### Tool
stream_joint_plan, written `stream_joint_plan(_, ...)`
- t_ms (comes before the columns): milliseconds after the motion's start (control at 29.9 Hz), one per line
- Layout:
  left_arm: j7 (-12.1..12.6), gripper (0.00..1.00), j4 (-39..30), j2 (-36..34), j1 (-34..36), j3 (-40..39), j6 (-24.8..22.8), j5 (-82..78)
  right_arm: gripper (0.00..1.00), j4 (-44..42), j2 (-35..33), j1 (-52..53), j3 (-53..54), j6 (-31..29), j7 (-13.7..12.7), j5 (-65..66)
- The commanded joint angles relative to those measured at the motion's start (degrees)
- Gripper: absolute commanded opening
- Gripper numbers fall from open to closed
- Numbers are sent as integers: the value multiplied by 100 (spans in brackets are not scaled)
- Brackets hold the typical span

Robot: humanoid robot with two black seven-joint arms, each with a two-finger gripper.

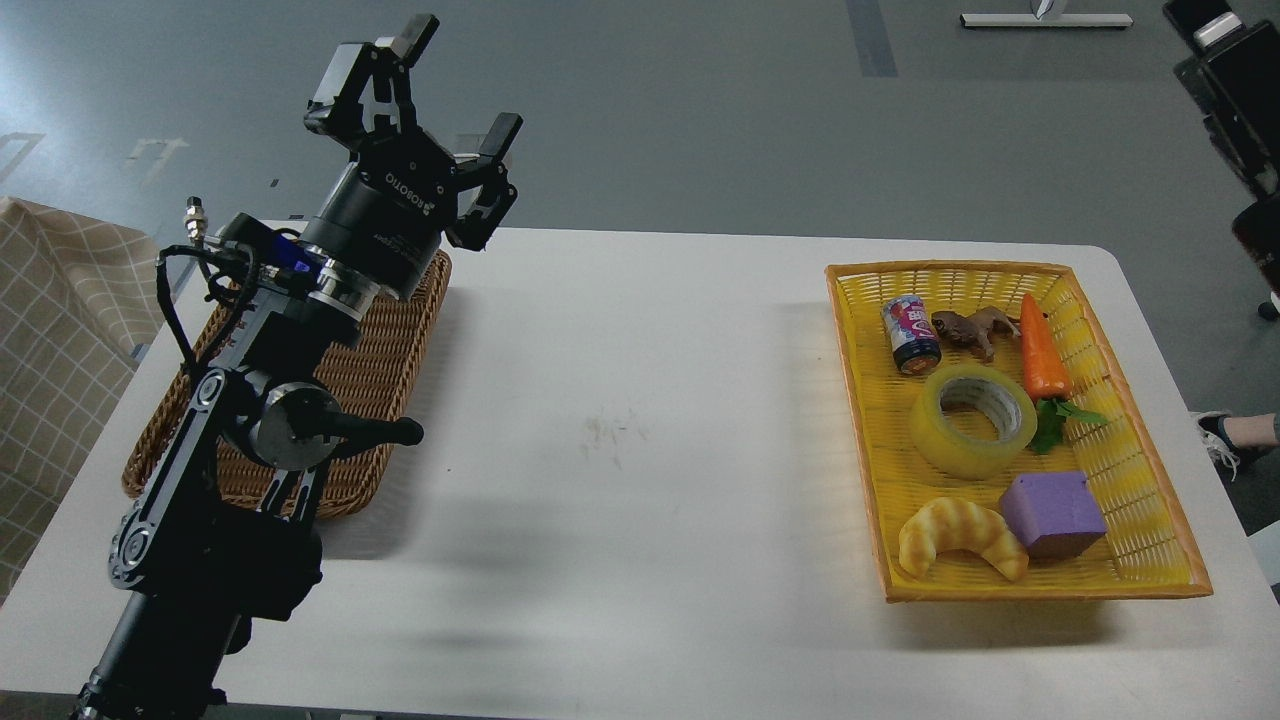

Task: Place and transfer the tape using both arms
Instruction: 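Lower the right gripper toward the tape roll in the yellow tray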

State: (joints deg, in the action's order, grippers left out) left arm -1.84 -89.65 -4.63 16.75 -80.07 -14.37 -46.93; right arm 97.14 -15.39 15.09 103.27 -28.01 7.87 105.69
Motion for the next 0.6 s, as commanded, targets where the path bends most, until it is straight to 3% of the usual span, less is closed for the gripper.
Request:
stream_joint_plan(0, 0, 99, 0, -3, -14, -9, 5, 0, 100, -248, -341, -348, -245, 1, -110, 1215)
stream_joint_plan(167, 0, 99, 0, -3, -22, 0, -4, 0, 100, -661, -465, -375, -614, 1, -250, 1931)
stream_joint_plan(435, -9, 99, 0, 6, -49, -18, 13, 0, 100, -1276, -465, -174, -1185, 1, -1023, 1931)
stream_joint_plan(569, -9, 99, 9, -3, -40, -27, 22, 0, 99, -1522, -465, -138, -1475, 1, -1103, 1931)
